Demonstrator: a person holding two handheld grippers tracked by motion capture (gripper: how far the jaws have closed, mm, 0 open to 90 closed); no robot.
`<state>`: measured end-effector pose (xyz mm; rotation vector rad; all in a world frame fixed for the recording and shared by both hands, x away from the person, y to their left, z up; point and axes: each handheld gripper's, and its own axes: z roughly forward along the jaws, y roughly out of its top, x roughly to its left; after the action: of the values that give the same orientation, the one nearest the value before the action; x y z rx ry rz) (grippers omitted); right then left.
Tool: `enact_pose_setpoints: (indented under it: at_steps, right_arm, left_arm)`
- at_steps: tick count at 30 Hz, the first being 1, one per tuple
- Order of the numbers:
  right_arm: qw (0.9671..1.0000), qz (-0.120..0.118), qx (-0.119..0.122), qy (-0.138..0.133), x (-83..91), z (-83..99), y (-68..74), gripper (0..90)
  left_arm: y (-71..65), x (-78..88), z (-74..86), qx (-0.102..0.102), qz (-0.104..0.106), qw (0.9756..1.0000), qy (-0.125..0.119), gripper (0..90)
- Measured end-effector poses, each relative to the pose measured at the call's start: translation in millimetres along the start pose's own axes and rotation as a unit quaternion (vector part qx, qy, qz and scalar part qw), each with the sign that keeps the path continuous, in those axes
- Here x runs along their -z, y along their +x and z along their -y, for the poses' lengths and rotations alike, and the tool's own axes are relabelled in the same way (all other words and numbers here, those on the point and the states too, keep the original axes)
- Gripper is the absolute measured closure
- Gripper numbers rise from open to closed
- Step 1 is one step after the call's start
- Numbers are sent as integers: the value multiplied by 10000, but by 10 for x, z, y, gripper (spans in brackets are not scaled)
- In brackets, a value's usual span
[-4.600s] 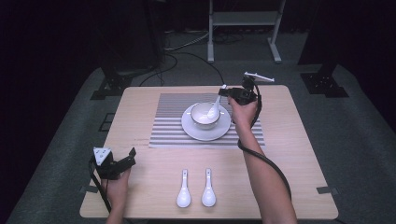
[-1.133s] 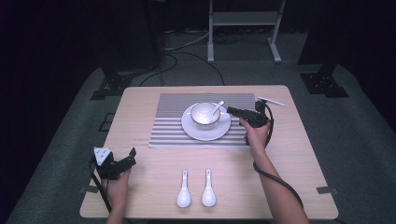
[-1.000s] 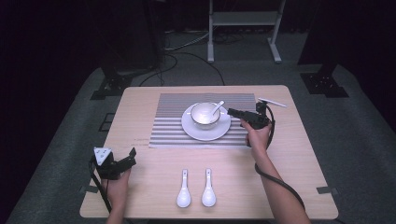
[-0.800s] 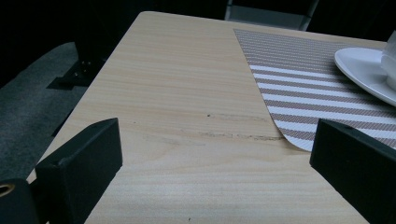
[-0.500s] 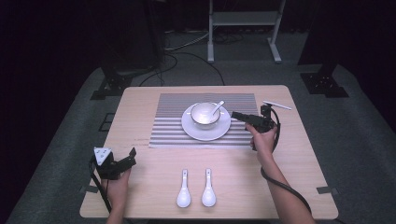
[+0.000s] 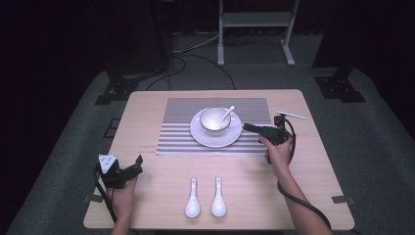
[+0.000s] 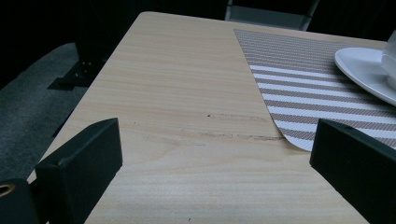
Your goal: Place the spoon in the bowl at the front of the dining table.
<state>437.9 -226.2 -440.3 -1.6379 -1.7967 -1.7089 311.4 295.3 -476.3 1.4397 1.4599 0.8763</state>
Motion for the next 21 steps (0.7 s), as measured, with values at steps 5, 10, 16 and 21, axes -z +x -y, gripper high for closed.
enact_pose_setpoints:
  at_steps: [5,10,16,21]
  right_arm:
    - [9999,-2,24,101,10,60,-13,403]
    - [9998,-33,61,170,39,109,-29,399]
    - [9997,-26,95,225,89,163,-40,398]
    - [9997,-37,100,238,126,195,-45,397]
  left_arm:
    - [0,0,0,-6,0,10000,5,11]
    - [-2,-1,0,1,4,10000,5,11]
    - [-3,-1,0,-14,-3,10000,3,11]
    - [-5,-2,-1,-23,-6,10000,7,11]
